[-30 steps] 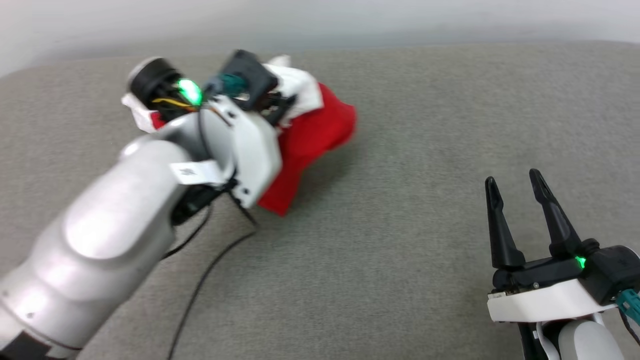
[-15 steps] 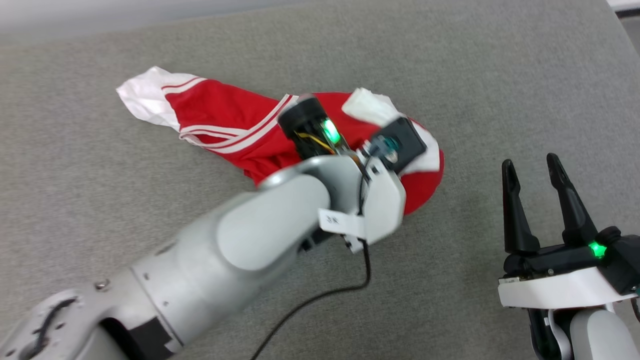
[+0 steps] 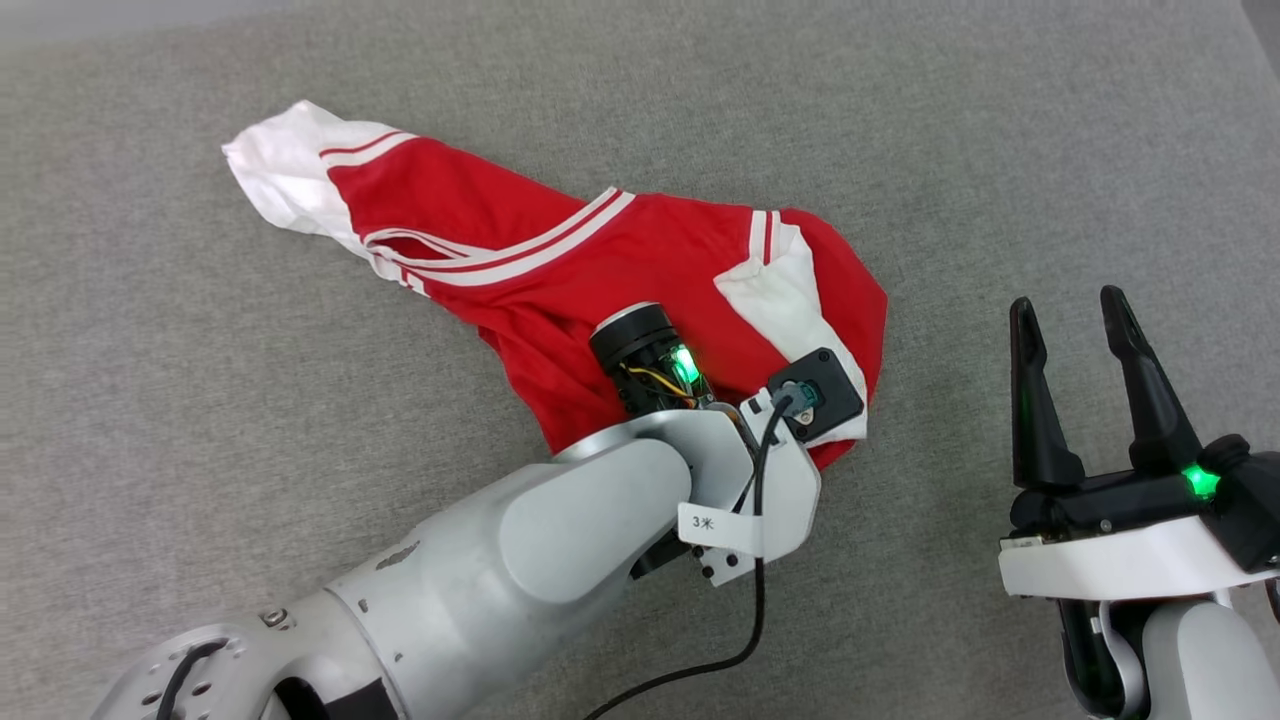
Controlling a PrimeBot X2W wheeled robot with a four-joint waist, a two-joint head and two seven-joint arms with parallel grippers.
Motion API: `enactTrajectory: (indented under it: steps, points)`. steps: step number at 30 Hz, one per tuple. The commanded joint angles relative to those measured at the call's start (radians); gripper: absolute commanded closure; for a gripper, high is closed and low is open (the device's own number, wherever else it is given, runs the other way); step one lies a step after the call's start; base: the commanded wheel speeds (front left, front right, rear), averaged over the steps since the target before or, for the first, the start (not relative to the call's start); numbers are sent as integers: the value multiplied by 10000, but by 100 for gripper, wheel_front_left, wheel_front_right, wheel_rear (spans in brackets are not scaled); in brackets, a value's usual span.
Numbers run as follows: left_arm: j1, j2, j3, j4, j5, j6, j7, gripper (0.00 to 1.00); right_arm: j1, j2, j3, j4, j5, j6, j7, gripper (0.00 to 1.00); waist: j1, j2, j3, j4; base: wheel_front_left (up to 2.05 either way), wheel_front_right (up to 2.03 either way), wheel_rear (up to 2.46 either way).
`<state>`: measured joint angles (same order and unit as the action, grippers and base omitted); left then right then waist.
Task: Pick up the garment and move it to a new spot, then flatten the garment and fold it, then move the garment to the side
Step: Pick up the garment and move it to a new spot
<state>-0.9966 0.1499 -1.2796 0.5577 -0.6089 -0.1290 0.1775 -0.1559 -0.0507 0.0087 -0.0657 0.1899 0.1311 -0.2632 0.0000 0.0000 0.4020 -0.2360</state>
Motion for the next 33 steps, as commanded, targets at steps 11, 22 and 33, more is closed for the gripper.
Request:
enactTrajectory:
  steps: [11, 22, 33]
  points:
    - [236, -253, 849, 504, -202, 815, -3480, 0, 674, 9, -41, 206, -422, -7, -24, 0, 0, 0, -1618, 752, 0, 0, 0]
    - [2095, 1264, 2649, -770, -231, 2723, -4435, 0, 1397, 9, -135, 369, -619, -7, -24, 0, 0, 0, -2748, 1604, 0, 0, 0]
    - [5271, 2739, 5877, -3037, 640, 4235, -4429, 0, 1739, 9, -123, 450, -624, -7, -24, 0, 0, 0, -3252, 2313, 0, 0, 0]
